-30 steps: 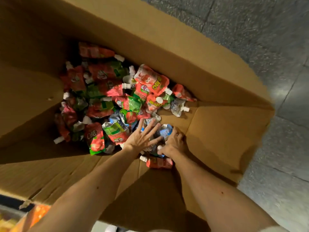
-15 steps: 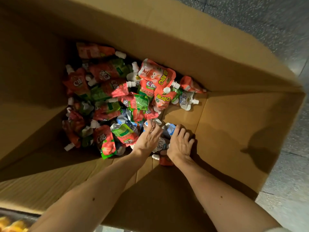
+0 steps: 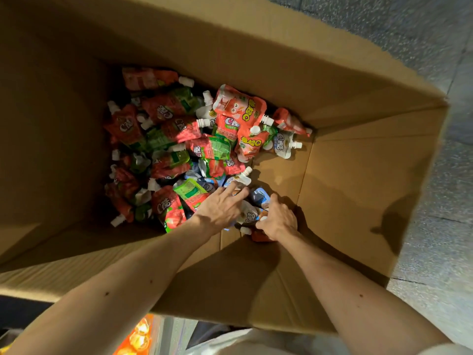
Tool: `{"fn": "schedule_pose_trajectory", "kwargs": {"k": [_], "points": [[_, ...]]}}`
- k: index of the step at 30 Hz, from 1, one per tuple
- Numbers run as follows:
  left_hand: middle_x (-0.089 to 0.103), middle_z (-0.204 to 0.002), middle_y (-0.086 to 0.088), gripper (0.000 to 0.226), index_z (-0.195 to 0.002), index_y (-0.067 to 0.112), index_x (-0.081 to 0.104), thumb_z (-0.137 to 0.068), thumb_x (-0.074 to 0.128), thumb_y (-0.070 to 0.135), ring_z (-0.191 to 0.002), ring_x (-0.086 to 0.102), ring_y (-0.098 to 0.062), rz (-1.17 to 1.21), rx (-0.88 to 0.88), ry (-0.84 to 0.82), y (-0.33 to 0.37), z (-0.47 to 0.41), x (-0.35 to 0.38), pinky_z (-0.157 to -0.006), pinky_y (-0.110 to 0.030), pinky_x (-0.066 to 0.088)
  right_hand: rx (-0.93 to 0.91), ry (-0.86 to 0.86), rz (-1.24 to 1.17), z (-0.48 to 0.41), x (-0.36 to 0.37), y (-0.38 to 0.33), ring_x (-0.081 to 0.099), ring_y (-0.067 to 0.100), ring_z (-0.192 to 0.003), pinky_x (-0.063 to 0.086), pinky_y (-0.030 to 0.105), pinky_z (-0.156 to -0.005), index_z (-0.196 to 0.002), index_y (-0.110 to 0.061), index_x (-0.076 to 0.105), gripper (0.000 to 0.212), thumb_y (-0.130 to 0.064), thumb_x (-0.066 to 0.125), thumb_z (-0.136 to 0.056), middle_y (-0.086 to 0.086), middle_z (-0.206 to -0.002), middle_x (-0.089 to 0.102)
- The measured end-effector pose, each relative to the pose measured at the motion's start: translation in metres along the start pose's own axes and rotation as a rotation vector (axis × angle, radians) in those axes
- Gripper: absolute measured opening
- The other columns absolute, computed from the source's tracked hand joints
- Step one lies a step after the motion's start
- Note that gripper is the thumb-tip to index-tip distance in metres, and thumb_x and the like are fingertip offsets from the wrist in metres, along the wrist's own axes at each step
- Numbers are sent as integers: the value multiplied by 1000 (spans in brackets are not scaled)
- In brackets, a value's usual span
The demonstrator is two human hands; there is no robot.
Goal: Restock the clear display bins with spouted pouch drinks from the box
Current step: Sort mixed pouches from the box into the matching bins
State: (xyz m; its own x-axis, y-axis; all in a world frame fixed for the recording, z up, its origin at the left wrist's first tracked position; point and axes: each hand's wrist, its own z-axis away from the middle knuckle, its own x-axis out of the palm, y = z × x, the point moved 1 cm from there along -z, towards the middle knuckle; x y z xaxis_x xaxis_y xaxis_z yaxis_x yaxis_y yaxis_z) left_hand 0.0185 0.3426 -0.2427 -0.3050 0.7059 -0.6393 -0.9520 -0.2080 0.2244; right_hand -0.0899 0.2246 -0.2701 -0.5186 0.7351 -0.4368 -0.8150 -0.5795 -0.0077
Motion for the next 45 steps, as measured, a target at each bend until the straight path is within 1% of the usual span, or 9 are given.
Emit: {"fn": "schedule_pose_trajectory", "kwargs": {"k": [8,13,18,21,25,30,34,38,45], "points": [[32,-141,-7,41,-103,15,74,-90,63,52,-128,25,-27,325,-14,150,-23,25,-16,-108,-38,31,47,-137,-345,16,-13,3,50,28,-124,44,37,-100,-146,-18,35,85,-24,82,-76,9,-138,51],[53,-123,-6,31,-62,7,69,-81,82,27,-107,50,-14,988,-310,497,-41,53,-23,-89,-31,41,53,-239,-875,31,-19,-9,62,15,-102,52,31,-76,-126,-20,50,54,-23,78,-80,3,-123,62],[61,-114,2,26,-60,10,70,-78,84,22,-107,56,-9,1289,-536,597,-58,79,-28,-82,-27,44,81,-372,-1201,57,-40,-36,56,20,-114,52,44,-93,-128,-19,44,52,-22,75,-87,3,-124,55],[66,-103,-1,33,-52,12,60,-76,84,15,-113,58,-7,1441,-645,659,-58,88,-28,-86,-28,46,83,-437,-1313,73,-52,-53,62,26,-109,55,47,-86,-125,-15,57,49,-23,80,-82,8,-127,59],[64,-89,-3,25,-72,3,58,-82,80,10,-76,65,-2,1710,-653,797,-49,110,-48,-55,-25,48,38,-476,-1381,103,-71,-73,66,31,-106,50,51,-100,-111,-19,64,29,-25,76,-85,15,-119,66],[63,-111,2,36,-114,19,64,-82,81,19,-92,70,-14,1861,-654,943,-40,151,-83,-61,-22,57,-101,-437,-1411,160,-107,-91,64,30,-92,50,50,-100,-97,-16,64,12,-24,69,-91,17,-100,66],[72,-106,-5,17,-101,15,74,-84,78,18,-84,73,-13,1882,-645,1175,-30,199,-111,-58,-23,57,-365,-344,-1221,210,-139,-114,62,29,-99,50,56,-98,-102,-23,67,8,-26,63,-95,8,-109,67],[74,-104,-5,19,-103,18,74,-85,75,23,-99,71,-22,1853,-632,1461,-7,264,-124,-81,-36,59,-642,-290,-1016,277,-158,-137,68,31,-92,54,57,-92,-104,-23,68,13,-24,59,-96,7,-98,75],[73,-91,14,15,-96,23,72,-83,79,17,-89,66,5,1638,-717,2015,103,395,-111,-75,-14,49,-1036,-384,-719,404,-116,-139,67,36,-109,54,61,-88,-120,-17,69,29,-26,54,-97,13,-116,72]]}}
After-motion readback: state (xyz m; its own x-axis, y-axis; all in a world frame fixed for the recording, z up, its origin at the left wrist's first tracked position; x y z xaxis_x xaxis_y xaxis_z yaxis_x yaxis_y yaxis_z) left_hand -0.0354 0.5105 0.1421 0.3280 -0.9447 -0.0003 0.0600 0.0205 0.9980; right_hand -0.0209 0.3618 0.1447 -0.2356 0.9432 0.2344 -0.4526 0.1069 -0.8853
